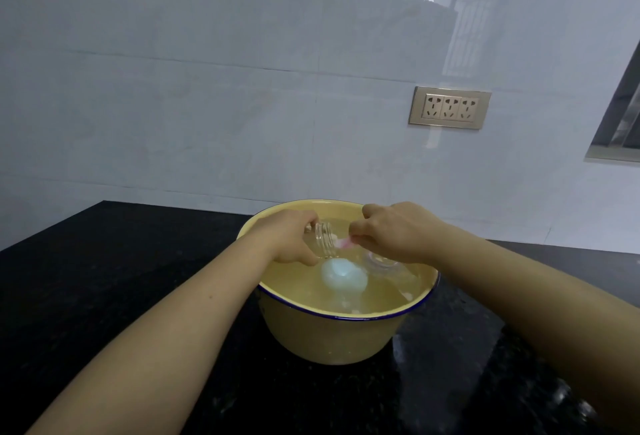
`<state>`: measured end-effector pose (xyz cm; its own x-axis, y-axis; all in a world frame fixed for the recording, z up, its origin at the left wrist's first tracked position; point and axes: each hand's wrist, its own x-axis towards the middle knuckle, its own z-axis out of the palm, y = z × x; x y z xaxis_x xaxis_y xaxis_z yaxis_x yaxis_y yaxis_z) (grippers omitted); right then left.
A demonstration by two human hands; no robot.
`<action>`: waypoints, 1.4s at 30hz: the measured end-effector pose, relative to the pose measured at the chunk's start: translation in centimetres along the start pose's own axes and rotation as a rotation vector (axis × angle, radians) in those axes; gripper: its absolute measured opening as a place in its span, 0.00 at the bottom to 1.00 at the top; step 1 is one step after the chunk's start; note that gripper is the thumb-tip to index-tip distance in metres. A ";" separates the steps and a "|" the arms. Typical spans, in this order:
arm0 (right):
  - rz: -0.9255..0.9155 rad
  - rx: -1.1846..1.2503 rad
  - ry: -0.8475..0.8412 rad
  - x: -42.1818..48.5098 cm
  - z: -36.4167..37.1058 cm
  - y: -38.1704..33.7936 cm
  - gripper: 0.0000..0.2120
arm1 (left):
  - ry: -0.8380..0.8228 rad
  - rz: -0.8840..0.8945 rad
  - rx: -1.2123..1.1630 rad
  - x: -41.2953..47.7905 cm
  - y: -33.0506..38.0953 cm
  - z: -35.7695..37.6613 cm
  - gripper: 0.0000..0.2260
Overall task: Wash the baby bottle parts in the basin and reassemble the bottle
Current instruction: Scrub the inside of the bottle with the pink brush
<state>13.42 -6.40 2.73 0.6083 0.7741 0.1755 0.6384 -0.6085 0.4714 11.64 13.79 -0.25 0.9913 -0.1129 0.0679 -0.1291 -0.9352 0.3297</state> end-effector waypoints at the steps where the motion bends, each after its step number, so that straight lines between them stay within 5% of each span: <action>1: 0.011 0.044 -0.037 -0.1 -0.1 -0.1 0.23 | -0.008 0.000 0.025 0.0 0.0 0.0 0.22; 7: 0.070 0.303 -0.231 0.1 -1.1 -0.6 0.18 | -0.030 -0.001 0.108 -0.4 0.2 -0.1 0.24; 18: 0.203 0.650 -0.074 0.7 -0.7 -0.1 0.10 | -0.159 -0.003 0.012 -0.3 0.4 -0.2 0.26; 25: 0.206 0.505 -0.097 1.7 0.3 -0.3 0.16 | -0.269 -0.034 0.115 -0.3 0.5 -0.2 0.19; 31: 0.290 0.260 -0.076 2.2 0.9 -0.8 0.25 | -0.244 -0.018 0.145 -0.2 0.5 0.0 0.26; 42: 0.141 0.304 -0.325 1.0 0.2 -1.8 0.31 | -0.326 0.010 0.263 -0.1 0.6 0.3 0.25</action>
<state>12.98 -4.61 1.90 0.7843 0.6148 -0.0827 0.6186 -0.7651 0.1788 11.44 13.09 -0.35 0.9520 -0.1828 -0.2457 -0.1691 -0.9827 0.0759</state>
